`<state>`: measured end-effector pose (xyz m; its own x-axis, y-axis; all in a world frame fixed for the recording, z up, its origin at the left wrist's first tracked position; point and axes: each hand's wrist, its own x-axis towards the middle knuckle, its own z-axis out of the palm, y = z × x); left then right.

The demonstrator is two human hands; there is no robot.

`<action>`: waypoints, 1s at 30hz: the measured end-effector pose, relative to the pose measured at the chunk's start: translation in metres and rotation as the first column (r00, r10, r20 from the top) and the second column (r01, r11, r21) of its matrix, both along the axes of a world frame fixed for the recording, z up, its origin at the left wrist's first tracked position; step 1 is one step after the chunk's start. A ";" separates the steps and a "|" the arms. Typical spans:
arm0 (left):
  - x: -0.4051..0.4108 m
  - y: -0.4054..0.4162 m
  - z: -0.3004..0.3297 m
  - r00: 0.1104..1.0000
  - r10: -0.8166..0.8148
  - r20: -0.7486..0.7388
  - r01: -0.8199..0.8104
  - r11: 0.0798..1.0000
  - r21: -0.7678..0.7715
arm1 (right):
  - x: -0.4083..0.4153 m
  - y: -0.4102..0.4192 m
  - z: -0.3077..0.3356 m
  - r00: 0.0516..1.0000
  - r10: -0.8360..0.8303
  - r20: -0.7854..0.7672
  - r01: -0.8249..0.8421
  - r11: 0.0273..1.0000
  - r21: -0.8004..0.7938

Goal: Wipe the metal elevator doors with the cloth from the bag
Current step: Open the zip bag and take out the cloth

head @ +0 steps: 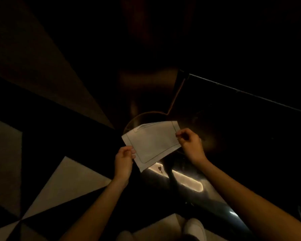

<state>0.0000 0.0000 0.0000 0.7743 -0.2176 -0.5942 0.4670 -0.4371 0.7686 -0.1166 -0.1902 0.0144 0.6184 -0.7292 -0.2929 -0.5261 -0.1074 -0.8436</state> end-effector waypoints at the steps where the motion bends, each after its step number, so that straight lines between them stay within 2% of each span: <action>1: 0.001 -0.003 -0.021 0.999 0.035 -0.009 -0.036 0.999 -0.012 | 0.001 -0.005 -0.022 1.000 0.007 -0.006 -0.008 0.999 -0.034; 5: 0.012 -0.003 -0.112 0.998 0.066 -0.010 -0.066 0.997 0.038 | 0.009 -0.038 -0.115 0.999 -0.038 -0.029 0.034 0.992 -0.120; 9: 0.020 -0.002 -0.150 0.999 0.024 -0.023 -0.022 0.998 0.062 | 0.008 -0.048 -0.162 0.990 -0.141 -0.020 0.134 0.971 -0.199; 11: 0.023 0.001 -0.157 0.997 -0.007 -0.080 0.014 0.996 0.087 | 0.002 -0.045 -0.173 0.987 -0.135 -0.086 0.119 0.977 -0.178; 15: 0.026 0.007 -0.159 0.988 -0.039 -0.150 0.055 0.993 0.100 | -0.007 -0.040 -0.173 0.972 -0.018 -0.234 -0.011 0.993 -0.120; 20: 0.015 0.005 -0.169 0.987 -0.080 -0.143 0.097 0.988 0.121 | -0.004 -0.050 -0.171 0.928 0.018 -0.373 -0.090 0.980 -0.176; 23: 0.011 0.004 -0.165 0.991 -0.063 -0.118 0.069 0.996 0.052 | -0.002 -0.059 -0.168 0.899 0.072 -0.433 -0.158 0.973 -0.167; 25: 0.014 0.005 -0.155 0.989 -0.027 -0.145 0.020 0.999 -0.048 | -0.002 -0.059 -0.164 0.927 0.064 -0.369 -0.113 0.987 -0.112; 27: 0.019 0.006 -0.142 0.988 0.005 -0.155 -0.026 0.991 -0.131 | -0.001 -0.054 -0.157 0.978 0.002 -0.209 0.005 0.999 0.034; 28: 0.022 0.005 -0.135 0.989 0.028 -0.147 -0.051 0.986 -0.157 | 0.000 -0.051 -0.154 0.990 -0.023 -0.142 0.039 0.993 0.110; 30: 0.029 0.002 -0.121 0.991 0.077 -0.113 -0.098 0.978 -0.185 | 0.001 -0.043 -0.149 0.994 -0.086 -0.062 0.095 0.982 0.164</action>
<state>0.0287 0.0022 -0.1206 0.7312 -0.2685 -0.6271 0.5791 -0.2416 0.7787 -0.1157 -0.2330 -0.1342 0.5317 -0.7199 -0.4461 -0.5727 0.0824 -0.8156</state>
